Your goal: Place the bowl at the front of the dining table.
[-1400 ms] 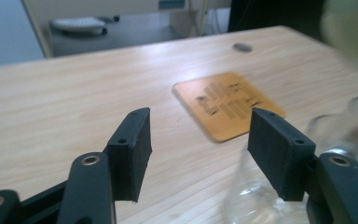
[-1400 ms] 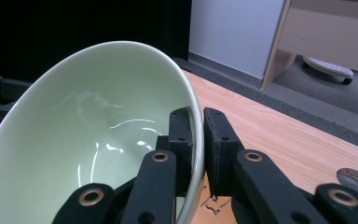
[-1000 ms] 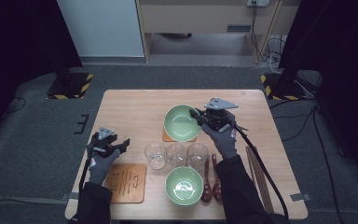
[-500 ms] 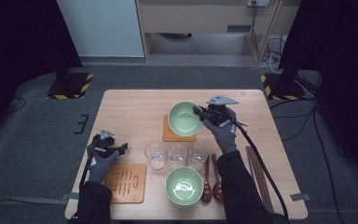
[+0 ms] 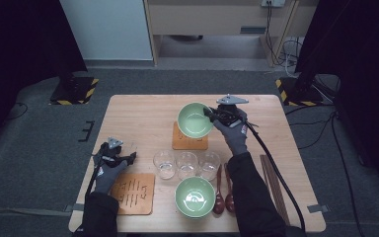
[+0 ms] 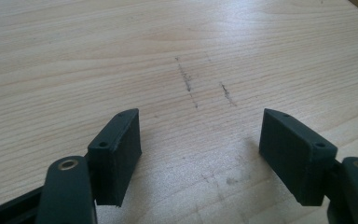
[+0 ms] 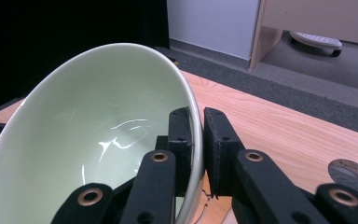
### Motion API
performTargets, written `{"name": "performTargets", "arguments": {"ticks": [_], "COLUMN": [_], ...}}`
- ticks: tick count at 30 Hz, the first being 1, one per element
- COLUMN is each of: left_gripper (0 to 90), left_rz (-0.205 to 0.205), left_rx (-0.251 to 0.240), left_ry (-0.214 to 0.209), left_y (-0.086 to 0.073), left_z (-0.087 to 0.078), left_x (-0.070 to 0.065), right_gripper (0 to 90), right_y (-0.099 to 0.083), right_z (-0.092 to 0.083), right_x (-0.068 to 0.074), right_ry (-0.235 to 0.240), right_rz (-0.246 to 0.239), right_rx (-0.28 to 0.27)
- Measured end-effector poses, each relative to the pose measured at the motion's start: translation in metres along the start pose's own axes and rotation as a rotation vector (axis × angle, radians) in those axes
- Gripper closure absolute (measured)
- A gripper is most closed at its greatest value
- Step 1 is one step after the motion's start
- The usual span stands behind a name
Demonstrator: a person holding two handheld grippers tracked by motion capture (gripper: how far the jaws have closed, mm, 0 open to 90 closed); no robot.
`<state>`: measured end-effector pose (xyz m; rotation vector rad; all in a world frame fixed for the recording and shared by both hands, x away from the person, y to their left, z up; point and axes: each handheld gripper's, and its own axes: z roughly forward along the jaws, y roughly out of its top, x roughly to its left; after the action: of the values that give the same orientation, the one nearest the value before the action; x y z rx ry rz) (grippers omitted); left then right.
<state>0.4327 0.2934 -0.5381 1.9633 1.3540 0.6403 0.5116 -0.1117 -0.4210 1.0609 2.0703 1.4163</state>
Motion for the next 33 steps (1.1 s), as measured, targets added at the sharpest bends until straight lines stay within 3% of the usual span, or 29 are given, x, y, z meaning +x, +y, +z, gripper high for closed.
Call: {"name": "performTargets", "arguments": {"ticks": [11,18,33], "left_gripper": [16.9,8.0,0.0], "left_rz": [-0.017,-0.012,-0.022], "left_rx": [0.020,0.038,0.061], "left_ry": [0.021,0.014,0.019], "left_y": [0.000,0.000,0.000], "left_z": [0.001,0.002,0.003], "left_x": [0.001,0.001,0.002], "right_gripper": [82.0,82.0,81.9], "right_y": [-0.002,-0.010,-0.032], "right_z": [0.023,0.037,0.063], "right_x": [-0.007,-0.015,-0.025], "right_ry": [0.023,0.039,0.049], "right_rz": [0.046,0.084,0.138], "right_rx": [0.020,0.051,0.133]}}
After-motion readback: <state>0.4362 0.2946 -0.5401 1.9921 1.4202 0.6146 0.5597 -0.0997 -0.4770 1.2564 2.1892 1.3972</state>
